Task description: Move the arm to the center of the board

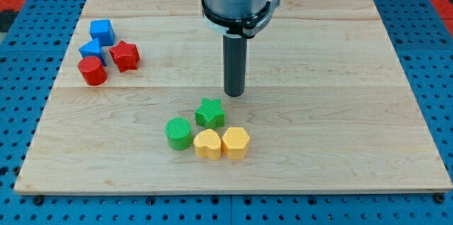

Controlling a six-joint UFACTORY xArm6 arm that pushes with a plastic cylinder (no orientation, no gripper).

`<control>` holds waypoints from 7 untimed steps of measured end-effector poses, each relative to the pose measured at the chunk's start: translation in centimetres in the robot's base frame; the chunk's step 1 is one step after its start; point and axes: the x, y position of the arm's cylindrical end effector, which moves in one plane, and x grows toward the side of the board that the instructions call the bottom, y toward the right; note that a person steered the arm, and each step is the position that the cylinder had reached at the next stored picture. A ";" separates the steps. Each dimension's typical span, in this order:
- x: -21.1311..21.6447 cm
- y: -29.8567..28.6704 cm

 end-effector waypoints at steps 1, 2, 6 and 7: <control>0.0 0.0; -0.2 -0.4; 0.3 0.1; 0.1 1.2</control>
